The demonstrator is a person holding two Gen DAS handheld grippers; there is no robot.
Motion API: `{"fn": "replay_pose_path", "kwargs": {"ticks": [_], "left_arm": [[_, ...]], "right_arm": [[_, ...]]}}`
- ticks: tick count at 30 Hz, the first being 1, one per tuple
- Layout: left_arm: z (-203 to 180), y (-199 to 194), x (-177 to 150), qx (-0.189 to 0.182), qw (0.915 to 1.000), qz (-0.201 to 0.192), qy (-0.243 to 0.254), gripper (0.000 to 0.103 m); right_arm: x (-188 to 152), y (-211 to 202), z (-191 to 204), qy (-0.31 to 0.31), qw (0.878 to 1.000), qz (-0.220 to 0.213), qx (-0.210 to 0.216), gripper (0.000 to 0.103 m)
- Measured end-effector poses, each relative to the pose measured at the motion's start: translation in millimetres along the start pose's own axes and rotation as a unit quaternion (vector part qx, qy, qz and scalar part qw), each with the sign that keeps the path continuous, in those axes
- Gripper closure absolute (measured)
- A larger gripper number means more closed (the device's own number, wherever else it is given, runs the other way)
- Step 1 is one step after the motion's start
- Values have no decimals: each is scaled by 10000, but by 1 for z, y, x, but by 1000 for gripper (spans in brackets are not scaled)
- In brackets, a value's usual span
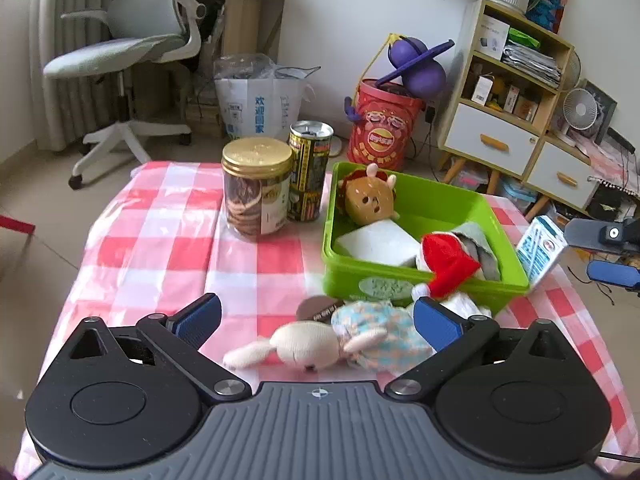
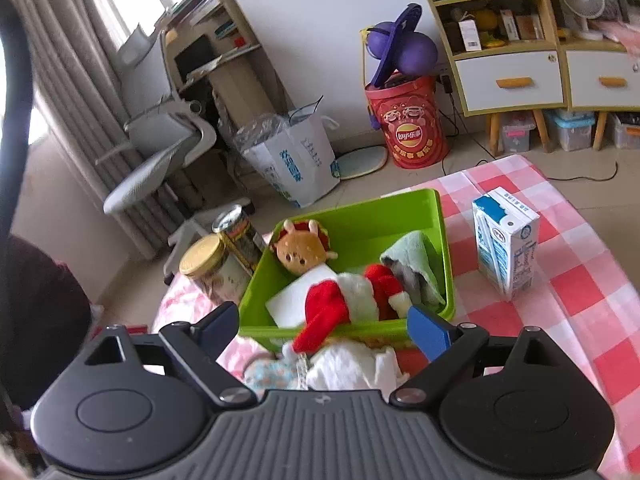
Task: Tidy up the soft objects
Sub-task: 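Grasp the white cloth with the left tool while the right tool grasps the pink fluffy plush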
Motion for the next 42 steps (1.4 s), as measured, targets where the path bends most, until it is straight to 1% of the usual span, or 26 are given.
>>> {"fn": "replay_pose_path", "kwargs": {"ticks": [5, 8, 11, 15, 18, 22, 27, 31, 34, 37, 42], "left_arm": [[0, -8, -14, -73, 9999, 97, 26, 5], [0, -10, -24, -78, 9996, 214, 162, 5], [2, -14, -32, -72, 9992, 245, 323, 5], [4, -18, -44, -117, 9987, 335, 362, 5], [-1, -18, -54, -224, 9982, 363, 423, 5], [-18, -12, -70, -411, 9963, 468, 599, 5], [-47, -3, -90, -713, 9924, 661, 756, 5], [-75, 4, -103, -945, 9885, 762, 904, 5], [-97, 8, -109, -1101, 9851, 789, 1058, 5], [-112, 14, -115, -1163, 9829, 832, 1161, 6], [-126, 22, -119, -1240, 9815, 938, 1119, 9]], "right_arm": [[-9, -10, 3, -278, 9996, 100, -43, 37], [-15, -16, 1, -478, 9987, 126, -117, 37], [-18, -22, -2, -640, 9977, 134, -185, 36], [-24, -28, -12, -825, 9960, 177, -301, 36], [-29, -32, -24, -928, 9945, 252, -403, 36], [-39, -33, -44, -1059, 9921, 408, -540, 36], [-59, -25, -71, -1182, 9867, 777, -803, 36], [-75, -17, -90, -1052, 9836, 1116, -950, 36], [-83, -14, -97, -957, 9825, 1274, -967, 36], [-87, -11, -100, -862, 9824, 1373, -927, 36], [-93, -4, -104, -785, 9806, 1502, -990, 36]]}}
Point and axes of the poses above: each gripper's, at about its wrist camera, not at the fingertips, and y roughly the way its jaws point, z to its left, x to its top, the point moved 10 cm from there along y, roughly the way its jaws point, and after that the axes turned 12 degrees about -z, right-handed, at the moved point
